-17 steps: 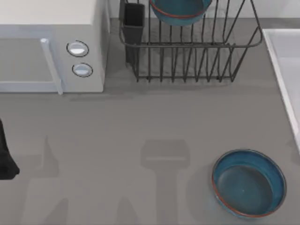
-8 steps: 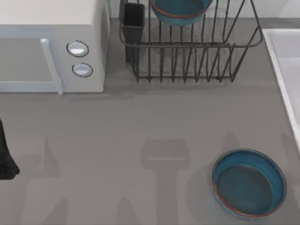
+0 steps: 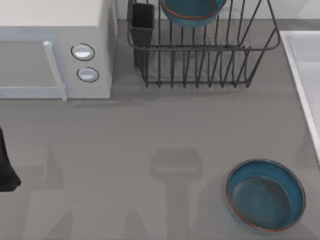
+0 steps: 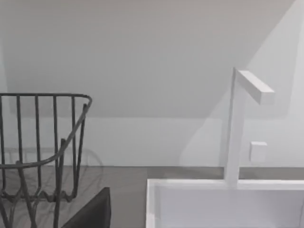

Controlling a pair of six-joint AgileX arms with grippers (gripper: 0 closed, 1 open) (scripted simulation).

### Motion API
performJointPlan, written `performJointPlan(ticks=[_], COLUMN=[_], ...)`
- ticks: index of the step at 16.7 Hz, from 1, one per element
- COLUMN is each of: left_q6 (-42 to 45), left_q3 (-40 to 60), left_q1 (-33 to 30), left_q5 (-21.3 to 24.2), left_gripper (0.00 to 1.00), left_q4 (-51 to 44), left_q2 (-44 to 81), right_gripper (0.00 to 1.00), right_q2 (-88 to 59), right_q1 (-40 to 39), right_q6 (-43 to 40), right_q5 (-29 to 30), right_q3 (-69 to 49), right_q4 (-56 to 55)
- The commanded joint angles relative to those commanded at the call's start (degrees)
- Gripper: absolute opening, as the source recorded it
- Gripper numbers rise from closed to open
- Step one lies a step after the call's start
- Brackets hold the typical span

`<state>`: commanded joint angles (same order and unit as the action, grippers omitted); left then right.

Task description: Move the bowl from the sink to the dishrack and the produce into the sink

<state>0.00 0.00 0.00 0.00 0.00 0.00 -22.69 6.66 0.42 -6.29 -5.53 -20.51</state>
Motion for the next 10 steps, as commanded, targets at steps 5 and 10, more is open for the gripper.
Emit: performJointPlan(ticks=[5,10], left_q6=[0.0,0.0], left_q3=[0.0,0.0], left_q1=[0.0,0.0], left_q5=[0.0,0.0], left_gripper=[1.0,1.0], left_q4=[0.0,0.0], left_q2=[0.0,0.0], right_gripper=[1.0,1.0], right_q2=[18.7,22.7], right_q1=[-5.3,-6.7], right_q6=[-0.3,-0.4], right_q5=[5.0,6.3], right_q3=[4.5,5.5], right_q4=[16.7,20.5])
